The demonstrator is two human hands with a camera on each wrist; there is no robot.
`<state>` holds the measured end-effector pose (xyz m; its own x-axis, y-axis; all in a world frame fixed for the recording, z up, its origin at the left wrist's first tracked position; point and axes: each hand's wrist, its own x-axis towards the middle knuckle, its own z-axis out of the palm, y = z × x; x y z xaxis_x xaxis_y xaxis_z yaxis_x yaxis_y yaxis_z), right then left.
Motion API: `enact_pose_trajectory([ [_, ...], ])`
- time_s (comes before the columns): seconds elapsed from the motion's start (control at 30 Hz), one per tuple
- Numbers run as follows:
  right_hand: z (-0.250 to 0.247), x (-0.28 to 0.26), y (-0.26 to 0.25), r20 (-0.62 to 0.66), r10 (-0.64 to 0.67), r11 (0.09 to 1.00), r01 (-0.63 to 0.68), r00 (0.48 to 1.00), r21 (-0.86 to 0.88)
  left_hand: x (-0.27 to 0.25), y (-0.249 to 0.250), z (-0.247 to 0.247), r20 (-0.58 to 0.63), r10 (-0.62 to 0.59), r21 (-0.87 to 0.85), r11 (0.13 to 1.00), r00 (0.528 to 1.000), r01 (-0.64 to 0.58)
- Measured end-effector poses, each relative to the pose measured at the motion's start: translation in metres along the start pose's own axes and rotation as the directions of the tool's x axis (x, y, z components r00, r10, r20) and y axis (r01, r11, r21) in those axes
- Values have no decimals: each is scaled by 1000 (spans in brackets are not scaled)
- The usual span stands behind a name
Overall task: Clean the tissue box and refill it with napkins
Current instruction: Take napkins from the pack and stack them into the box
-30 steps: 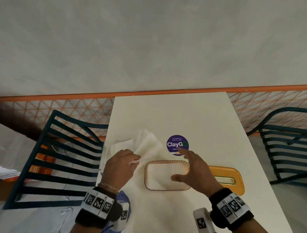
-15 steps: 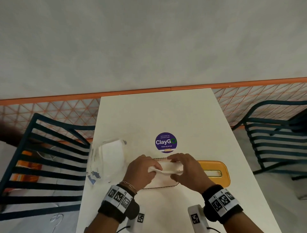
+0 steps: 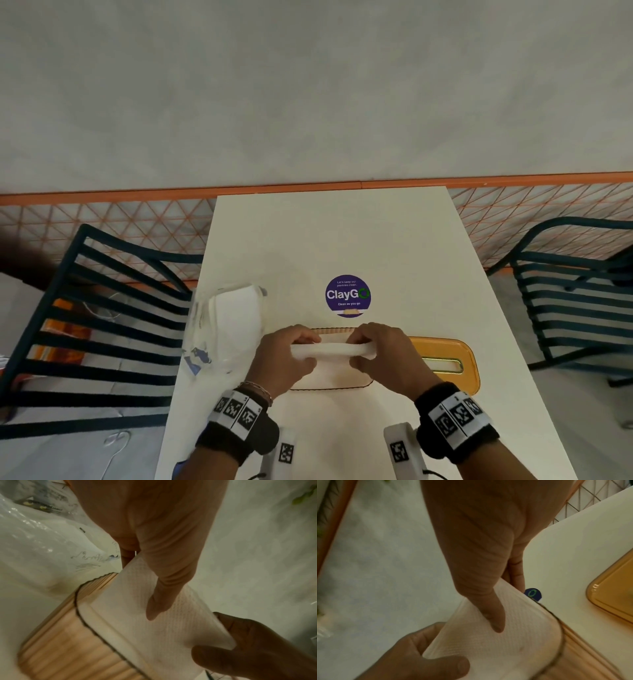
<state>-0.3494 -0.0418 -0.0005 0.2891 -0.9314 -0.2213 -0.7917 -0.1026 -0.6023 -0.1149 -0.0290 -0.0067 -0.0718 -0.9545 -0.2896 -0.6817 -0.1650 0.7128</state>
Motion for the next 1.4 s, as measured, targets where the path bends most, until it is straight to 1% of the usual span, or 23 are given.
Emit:
enact_pose_trajectory([
  [0.1,10,1,4,39,65,997,-63,997,-47,1,-1,5,31,-47,-23,999,998,48],
  [0.2,10,4,13,7,117,992,-117,993,52,2,-5,6,-34,-79,-126,989,996,74],
  [0.27,4,5,16,14,143,984,-144,990,102,0,-11,3,-83,-135,-229,967,987,113],
  [0.3,1,4,17,33,159,979,-162,987,120,-2,-14,1,-91,-168,-297,945,982,134],
  [0.37,-2,4,18,63,188,964,-196,980,178,-5,-20,-1,-72,-249,-449,873,966,191],
  [0.43,-1,5,19,76,234,938,-245,969,247,-6,-26,0,-66,-323,-519,819,944,244],
  [0.47,1,7,19,77,261,927,-272,962,259,-6,-27,2,-77,-352,-513,816,933,266],
  [0.53,6,9,17,69,313,920,-320,947,224,-3,-28,5,-114,-385,-441,846,916,301],
  [0.67,14,16,9,25,386,901,-383,922,206,2,-16,10,-169,-389,-315,892,906,325],
  [0.73,15,19,3,8,416,899,-413,909,144,4,-10,13,-166,-371,-272,908,914,319],
  [0.83,15,22,-4,-8,428,903,-428,904,-21,5,-7,17,-158,-357,-192,926,921,326],
  [0.9,14,22,-9,-15,416,901,-414,909,-127,6,-6,17,-172,-344,-97,938,923,332],
  [1.0,13,19,-11,-71,389,900,-395,919,-184,1,0,14,-219,-290,105,942,932,318],
  [1.07,11,14,-9,-123,331,914,-350,936,-203,-3,2,10,-264,-178,226,944,948,241],
  [1.1,12,11,-7,-127,274,929,-297,953,-219,-5,1,9,-251,-108,271,946,962,177],
  [1.13,13,8,-5,-108,199,945,-220,974,-244,-6,0,8,-196,-42,311,945,980,103],
  [1.17,16,5,-4,-63,121,953,-133,991,-270,-6,-2,7,-111,19,348,937,994,21],
  [1.2,18,2,-3,-5,44,955,-44,999,-295,-6,-5,7,-11,63,380,923,998,-54],
  [1.27,23,0,-2,112,-51,934,87,992,-348,-3,-9,8,158,93,429,890,983,-153],
  [1.33,25,2,-4,176,-75,894,145,982,-424,2,-10,9,243,65,455,873,968,-173],
  [1.4,27,5,-7,201,-68,841,165,977,-515,7,-11,9,283,46,472,863,958,-181],
])
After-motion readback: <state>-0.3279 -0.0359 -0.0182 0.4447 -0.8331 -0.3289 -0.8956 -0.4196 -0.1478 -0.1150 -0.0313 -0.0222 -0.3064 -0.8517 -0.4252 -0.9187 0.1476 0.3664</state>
